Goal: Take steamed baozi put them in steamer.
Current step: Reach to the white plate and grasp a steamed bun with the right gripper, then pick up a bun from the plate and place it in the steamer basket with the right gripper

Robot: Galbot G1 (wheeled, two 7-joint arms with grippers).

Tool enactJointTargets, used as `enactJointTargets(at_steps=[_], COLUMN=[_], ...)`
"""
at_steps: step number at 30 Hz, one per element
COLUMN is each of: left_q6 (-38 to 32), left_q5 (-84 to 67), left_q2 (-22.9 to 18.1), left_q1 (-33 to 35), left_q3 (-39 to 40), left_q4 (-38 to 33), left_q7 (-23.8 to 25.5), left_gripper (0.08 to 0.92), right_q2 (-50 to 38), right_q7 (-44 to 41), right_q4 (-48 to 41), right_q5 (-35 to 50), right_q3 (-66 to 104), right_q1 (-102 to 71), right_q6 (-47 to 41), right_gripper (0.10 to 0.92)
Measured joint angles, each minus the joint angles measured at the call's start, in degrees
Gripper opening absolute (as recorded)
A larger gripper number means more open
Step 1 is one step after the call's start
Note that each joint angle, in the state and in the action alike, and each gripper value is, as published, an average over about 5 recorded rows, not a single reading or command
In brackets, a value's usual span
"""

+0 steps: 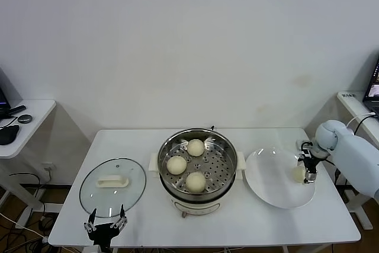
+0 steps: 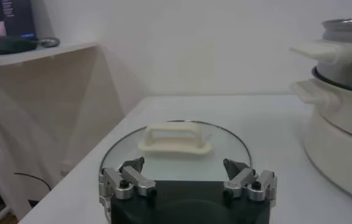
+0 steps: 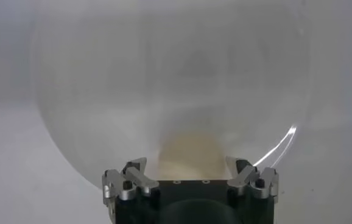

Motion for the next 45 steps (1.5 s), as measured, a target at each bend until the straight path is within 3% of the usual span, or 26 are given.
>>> enactJointTargets(at_steps=[5,19,24,45], left_q6=[0.0,-0.04,-0.13,0.08], left_q5=[0.03,0.02,-0.01,-1.66], left_q2=[0.0,-0.03,-0.06,1.39], left_q1=[-0.02,-0.39,-0.83,-1.91], left_q3=[0.01,0.0,0.25,0.75], left_q4=[0.11,0.27,0.49,-2.36], left_q7=[-0.03,-0.07,-0.2,-0.04], left_gripper=[0.823,0.823,0.823,0.823], right_q2=[0.14,0.09,-1.07,-1.66], right_q7=[0.54,0.39,-0.77,-3.68], right_q4=[-0.4,0.08,1.84,26.18], right_q5=[-0.21,1.81,4.57,32.23], right_q3=[0.0,-0.7,-2.86,-22.89], right_q1=[-0.11,0.89,3.19,31.45], right_q6=[0.02,-0.45,-1.43,-13.77], right_gripper=[0.814,0.62,0.595,0.56])
